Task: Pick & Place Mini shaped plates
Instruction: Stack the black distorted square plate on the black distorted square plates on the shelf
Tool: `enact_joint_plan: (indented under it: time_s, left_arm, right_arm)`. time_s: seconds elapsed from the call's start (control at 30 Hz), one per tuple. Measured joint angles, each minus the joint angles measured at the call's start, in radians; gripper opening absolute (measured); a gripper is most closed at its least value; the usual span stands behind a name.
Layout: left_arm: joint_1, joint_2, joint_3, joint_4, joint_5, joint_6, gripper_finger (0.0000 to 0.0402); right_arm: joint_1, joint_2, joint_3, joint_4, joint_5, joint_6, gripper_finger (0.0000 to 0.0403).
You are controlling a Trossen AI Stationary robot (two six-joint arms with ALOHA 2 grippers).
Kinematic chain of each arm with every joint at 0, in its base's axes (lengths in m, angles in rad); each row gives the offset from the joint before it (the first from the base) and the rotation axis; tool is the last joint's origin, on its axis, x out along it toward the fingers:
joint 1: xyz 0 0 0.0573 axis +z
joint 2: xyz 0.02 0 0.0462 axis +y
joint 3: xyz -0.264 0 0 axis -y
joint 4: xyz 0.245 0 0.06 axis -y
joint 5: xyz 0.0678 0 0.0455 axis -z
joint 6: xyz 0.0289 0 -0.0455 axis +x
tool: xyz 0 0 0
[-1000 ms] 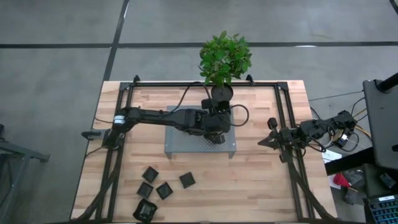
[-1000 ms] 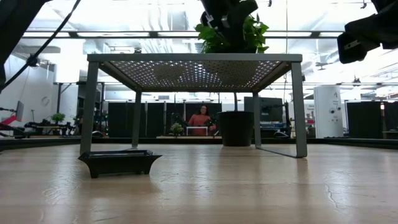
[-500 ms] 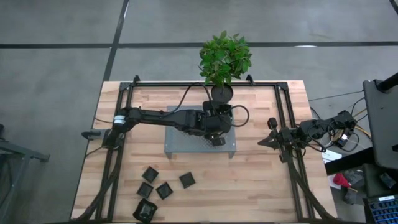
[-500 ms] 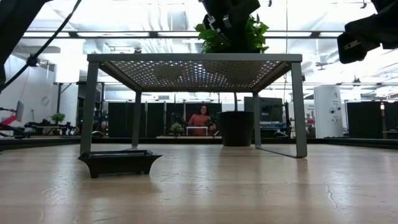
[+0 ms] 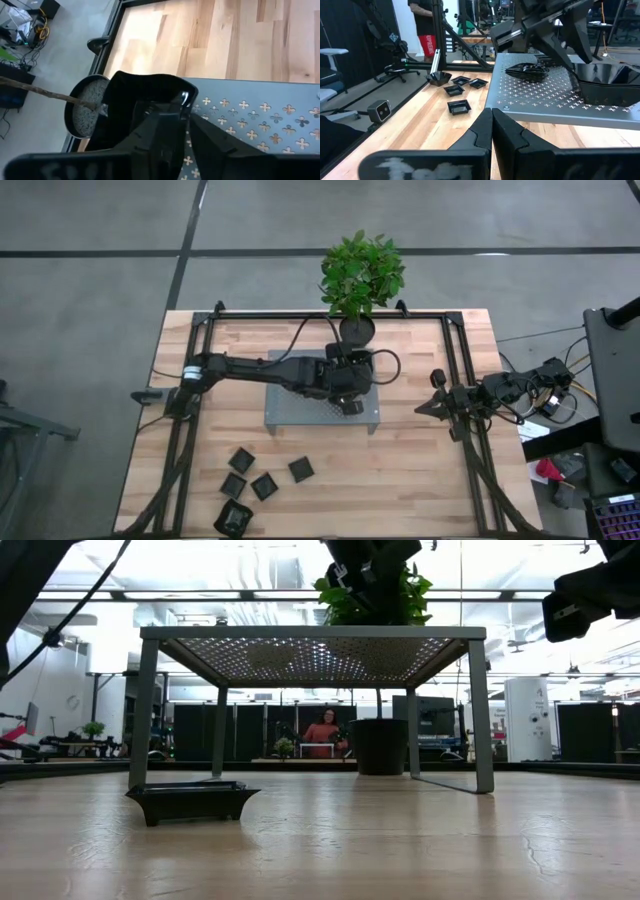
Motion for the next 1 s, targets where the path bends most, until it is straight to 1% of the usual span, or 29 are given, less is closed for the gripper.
enact_joint_plan:
  time_s: [0.2, 0.33, 0.43, 0.7, 0.87, 1.0]
  left_arm:
    - [-0.028, -0.039, 0.001, -0.005, -0.001, -0.011, 0.0129]
    - [-0.070, -0.075, 0.001, -0.037, 0.000, -0.042, 0.0133]
    - [-0.110, -0.098, 0.001, -0.091, 0.004, -0.076, 0.0133]
    - [-0.245, -0.109, 0.001, -0.276, 0.012, -0.252, 0.0133]
    - [-0.341, -0.109, -0.010, -0.319, 0.015, -0.274, 0.0133]
    - [-0.416, -0.109, -0.022, -0.347, 0.041, -0.351, 0.0133]
  right_arm:
    - [0.000, 0.000, 0.000, 0.000, 0.000, -0.003, 0.0008]
    - [0.000, 0.000, 0.000, 0.000, 0.000, -0.002, 0.0008]
    - [0.000, 0.000, 0.000, 0.000, 0.000, 0.000, 0.0008]
    - [0.000, 0.000, 0.000, 0.000, 0.000, -0.002, 0.0008]
    - [0.000, 0.000, 0.000, 0.000, 0.000, -0.001, 0.0008]
    - [0.000, 0.000, 0.000, 0.000, 0.000, -0.002, 0.0008]
